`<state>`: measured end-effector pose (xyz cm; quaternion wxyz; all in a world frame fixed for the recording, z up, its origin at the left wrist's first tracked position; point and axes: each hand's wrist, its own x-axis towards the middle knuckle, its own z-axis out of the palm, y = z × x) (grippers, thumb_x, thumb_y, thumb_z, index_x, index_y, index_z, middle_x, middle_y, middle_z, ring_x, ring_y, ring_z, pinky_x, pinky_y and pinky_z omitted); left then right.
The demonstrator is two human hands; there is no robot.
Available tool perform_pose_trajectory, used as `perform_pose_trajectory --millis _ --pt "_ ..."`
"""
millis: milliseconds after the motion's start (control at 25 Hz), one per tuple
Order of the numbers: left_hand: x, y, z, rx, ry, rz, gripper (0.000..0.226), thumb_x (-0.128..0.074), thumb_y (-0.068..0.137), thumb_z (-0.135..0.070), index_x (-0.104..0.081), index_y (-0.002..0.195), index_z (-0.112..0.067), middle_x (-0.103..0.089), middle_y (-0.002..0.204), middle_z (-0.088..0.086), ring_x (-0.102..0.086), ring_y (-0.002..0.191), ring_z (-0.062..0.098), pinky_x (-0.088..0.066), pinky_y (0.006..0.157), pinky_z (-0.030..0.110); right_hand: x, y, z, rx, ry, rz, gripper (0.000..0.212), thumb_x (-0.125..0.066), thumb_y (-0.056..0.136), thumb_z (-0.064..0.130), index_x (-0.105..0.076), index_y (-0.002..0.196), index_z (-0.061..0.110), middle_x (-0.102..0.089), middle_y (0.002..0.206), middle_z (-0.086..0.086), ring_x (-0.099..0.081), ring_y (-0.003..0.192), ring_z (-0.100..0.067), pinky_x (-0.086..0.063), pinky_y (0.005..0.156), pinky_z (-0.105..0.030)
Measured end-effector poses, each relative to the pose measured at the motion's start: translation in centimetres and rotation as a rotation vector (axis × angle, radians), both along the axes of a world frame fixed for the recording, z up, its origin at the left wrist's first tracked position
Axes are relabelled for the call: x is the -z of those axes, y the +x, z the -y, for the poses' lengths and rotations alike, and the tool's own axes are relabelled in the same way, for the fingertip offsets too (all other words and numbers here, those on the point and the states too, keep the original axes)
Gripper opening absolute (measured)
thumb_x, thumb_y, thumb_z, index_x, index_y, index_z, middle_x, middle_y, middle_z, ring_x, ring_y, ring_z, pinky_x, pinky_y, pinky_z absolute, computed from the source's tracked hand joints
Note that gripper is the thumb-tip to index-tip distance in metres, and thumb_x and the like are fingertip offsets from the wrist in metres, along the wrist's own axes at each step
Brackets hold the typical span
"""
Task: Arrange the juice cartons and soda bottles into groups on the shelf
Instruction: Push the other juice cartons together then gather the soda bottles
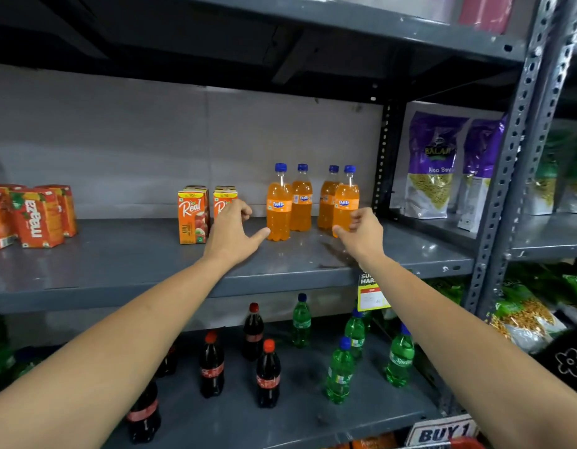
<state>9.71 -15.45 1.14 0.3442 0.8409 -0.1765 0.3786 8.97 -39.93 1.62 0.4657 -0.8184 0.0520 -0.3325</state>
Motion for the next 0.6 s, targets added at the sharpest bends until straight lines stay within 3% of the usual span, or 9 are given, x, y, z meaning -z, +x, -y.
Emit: perform_pose_trajectory --millis 120,280,440,600 --pt "-0.1 1.6 2.3 -0.011 -0.061 -0.129 0.059 -0.079 0.071 -0.034 -0.048 0.113 -0.007 -0.057 0.113 0.012 -0.054 0.106 0.026 -0.048 0.086 0.035 -0.6 1.3 0.9 0.013 0.056 0.005 0.054 -0.077 0.078 0.02 -0.045 0.121 0.011 -0.054 0.125 -0.011 -0.055 0.114 -0.024 -0.048 0.094 -0.035" --pt "-0.4 3.2 4.2 -0.056 -0.047 -0.316 0.086 -0.079 0.073 -0.032 -0.029 0.139 -0.008 -0.042 0.142 0.015 -0.041 0.131 0.031 -0.041 0.102 0.042 -0.9 3.1 1.4 0.031 0.025 -0.028 0.068 -0.079 0.075 0.025 -0.039 0.127 0.01 -0.051 0.131 -0.014 -0.054 0.12 -0.029 -0.048 0.1 -0.041" --pt "-0.7 4.6 5.4 -0.031 -0.025 -0.435 0.078 -0.076 0.077 -0.024 -0.029 0.137 -0.01 -0.047 0.138 0.016 -0.047 0.126 0.033 -0.043 0.097 0.04 -0.8 4.5 1.5 0.01 0.008 -0.12 0.082 -0.08 0.073 0.03 -0.03 0.135 0.009 -0.046 0.139 -0.015 -0.048 0.127 -0.033 -0.044 0.105 -0.046" --pt "-0.7 5.2 6.5 -0.041 -0.02 -0.411 0.073 -0.077 0.075 -0.025 -0.035 0.133 -0.013 -0.05 0.137 0.015 -0.048 0.126 0.033 -0.042 0.101 0.045 -0.9 5.1 1.6 0.021 -0.041 -0.162 0.07 -0.074 0.081 0.021 -0.03 0.134 0.01 -0.045 0.139 -0.015 -0.046 0.129 -0.034 -0.042 0.104 -0.046"
